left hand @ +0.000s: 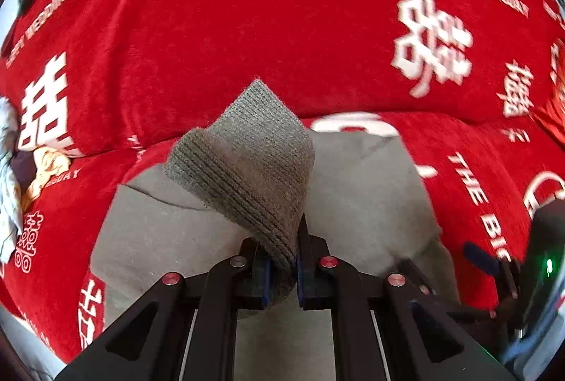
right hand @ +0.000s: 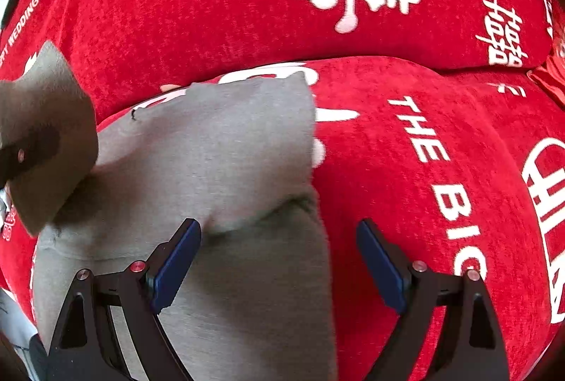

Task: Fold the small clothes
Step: 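Carry the cuff with the left gripper across the sweater body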

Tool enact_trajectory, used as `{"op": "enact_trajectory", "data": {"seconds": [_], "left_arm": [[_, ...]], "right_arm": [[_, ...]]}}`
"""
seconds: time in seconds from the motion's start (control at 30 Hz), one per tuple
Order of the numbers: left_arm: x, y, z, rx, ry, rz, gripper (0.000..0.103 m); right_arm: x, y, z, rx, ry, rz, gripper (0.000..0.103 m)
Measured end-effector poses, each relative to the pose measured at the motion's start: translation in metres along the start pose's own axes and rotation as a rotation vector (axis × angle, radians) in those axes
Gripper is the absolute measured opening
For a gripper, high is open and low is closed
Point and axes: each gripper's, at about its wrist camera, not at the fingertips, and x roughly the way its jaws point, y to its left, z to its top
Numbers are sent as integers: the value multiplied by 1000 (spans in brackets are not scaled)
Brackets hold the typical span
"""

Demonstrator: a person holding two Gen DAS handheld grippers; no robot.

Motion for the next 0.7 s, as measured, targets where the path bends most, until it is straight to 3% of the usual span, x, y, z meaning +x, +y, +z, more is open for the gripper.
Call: {"op": "enact_trajectory", "data": {"seconds": [0.37, 0.7], "left_arm": [[-1, -50, -31, 156, 11, -34, 11], [36, -39, -35, 69, 91, -81, 12]], "right_arm": [[-5, -14, -2, 14, -21, -2, 91], [-17, -27, -2, 15, -34, -30, 91]]}}
